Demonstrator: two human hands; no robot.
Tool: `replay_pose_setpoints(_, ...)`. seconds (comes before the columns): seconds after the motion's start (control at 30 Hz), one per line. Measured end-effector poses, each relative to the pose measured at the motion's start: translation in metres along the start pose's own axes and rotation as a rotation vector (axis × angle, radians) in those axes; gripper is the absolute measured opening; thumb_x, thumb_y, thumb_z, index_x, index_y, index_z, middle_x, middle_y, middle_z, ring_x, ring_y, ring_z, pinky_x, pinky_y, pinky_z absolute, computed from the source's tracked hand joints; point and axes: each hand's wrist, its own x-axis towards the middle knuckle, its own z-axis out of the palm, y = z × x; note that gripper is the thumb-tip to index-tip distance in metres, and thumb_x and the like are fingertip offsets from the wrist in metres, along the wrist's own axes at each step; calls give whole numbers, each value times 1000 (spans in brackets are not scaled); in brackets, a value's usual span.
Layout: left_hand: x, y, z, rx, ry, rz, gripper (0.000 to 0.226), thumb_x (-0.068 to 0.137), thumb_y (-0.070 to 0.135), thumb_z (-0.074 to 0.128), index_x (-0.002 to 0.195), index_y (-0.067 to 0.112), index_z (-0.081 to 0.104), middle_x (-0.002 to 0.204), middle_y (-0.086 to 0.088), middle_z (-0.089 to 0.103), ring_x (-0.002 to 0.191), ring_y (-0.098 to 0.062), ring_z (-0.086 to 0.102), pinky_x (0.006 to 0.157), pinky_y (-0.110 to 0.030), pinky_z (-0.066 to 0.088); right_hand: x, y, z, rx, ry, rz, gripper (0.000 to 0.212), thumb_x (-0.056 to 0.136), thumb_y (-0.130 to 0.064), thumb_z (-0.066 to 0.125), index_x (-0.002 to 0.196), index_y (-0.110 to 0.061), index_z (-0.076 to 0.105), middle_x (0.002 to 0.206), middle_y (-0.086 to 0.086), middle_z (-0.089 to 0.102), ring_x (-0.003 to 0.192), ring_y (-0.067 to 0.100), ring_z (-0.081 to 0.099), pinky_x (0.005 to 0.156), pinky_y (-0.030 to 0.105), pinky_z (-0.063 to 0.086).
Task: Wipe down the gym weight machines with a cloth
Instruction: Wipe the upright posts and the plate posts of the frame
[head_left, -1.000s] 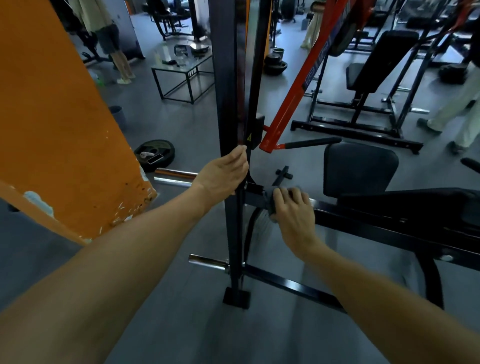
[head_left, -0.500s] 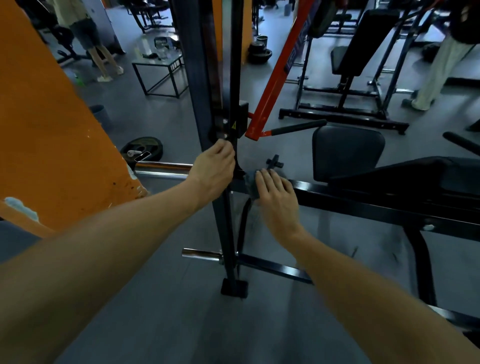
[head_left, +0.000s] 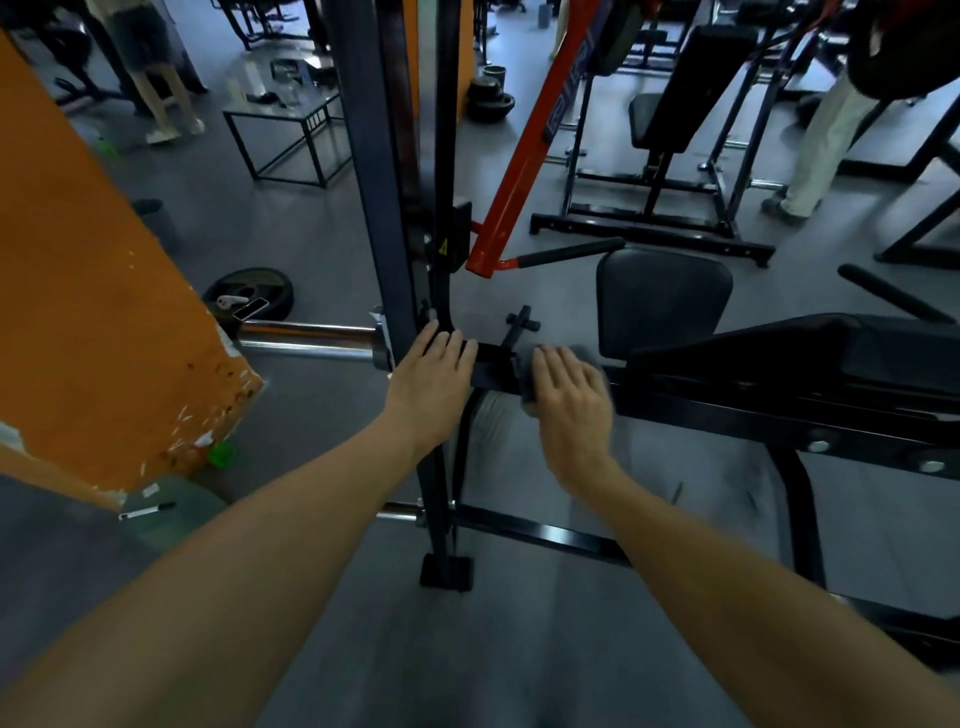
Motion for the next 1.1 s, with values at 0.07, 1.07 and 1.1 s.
replay_pose_setpoints(0.07,0,2,3,-40,5,-11,78,99,27,48,160,3,5,168,-18,12,155,-30,13,127,-44,-2,14,-34,7,27,26,-33,68,74,-19,87,135,-6,61,138,11,63,129,28,59,105,39,41)
replay_pose_setpoints(1.07,-53,-100,-110,732,176,2,68,109,31,21,156,-1,-16,166,-21,-19,154,-34,-17,125,-49,-11,102,-121,-92,1772,-92,426,44,109,-32,42,151,-21,44,148,-6,51,134,9,47,109,24,37)
replay_pose_setpoints(1.1,-55,-102,-113,752,159,14,68,109,30,21,156,-1,-16,166,-20,-19,154,-34,-17,123,-49,-14,99,-132,-84,1699,-74,351,48,109,-29,41,156,-19,36,156,-4,42,143,9,39,115,23,31)
